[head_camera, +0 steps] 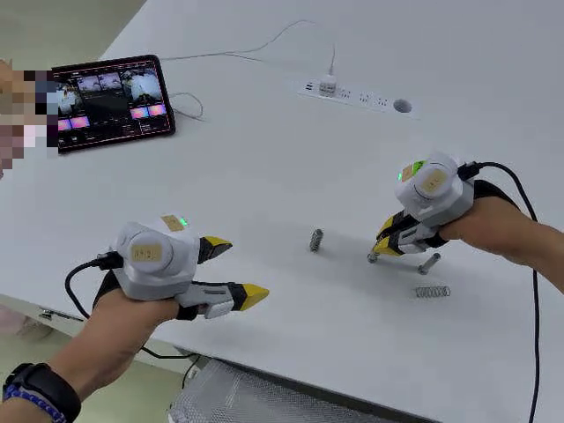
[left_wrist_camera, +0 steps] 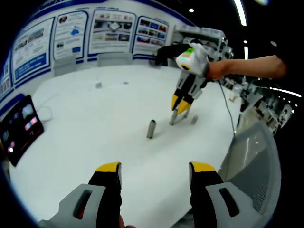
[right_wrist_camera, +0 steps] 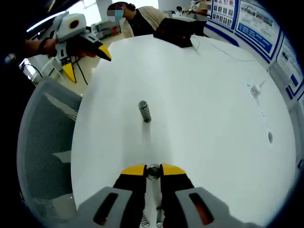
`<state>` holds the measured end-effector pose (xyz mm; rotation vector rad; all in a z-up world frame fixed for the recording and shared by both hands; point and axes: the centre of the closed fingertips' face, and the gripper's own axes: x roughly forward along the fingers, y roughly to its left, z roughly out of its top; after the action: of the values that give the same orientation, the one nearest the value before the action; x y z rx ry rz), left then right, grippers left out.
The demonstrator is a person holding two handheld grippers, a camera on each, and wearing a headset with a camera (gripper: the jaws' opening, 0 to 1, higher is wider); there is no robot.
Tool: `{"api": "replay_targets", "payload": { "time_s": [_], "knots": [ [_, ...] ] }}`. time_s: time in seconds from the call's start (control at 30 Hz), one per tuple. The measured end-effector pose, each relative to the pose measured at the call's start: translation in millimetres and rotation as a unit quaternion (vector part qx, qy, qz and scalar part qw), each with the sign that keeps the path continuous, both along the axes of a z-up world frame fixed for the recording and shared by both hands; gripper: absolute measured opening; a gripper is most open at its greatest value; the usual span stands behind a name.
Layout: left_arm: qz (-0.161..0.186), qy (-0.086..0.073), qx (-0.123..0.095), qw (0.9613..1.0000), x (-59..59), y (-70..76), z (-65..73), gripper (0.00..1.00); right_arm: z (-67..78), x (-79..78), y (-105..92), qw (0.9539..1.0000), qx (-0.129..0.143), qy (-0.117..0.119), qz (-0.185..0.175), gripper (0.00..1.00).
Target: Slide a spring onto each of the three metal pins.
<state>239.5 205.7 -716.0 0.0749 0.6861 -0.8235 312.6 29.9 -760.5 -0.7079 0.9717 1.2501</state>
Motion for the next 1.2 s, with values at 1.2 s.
{"api": "replay_targets", "payload": {
  "time_s": [1.2],
  "knots": [
    [0.001,-0.004,-0.002,1.0000,1.0,-1.0,5.3,0.58,-20.3,-3.1,-4.0,0.9999,-0.006,0.004,-0.010,0.23]
  ]
}}
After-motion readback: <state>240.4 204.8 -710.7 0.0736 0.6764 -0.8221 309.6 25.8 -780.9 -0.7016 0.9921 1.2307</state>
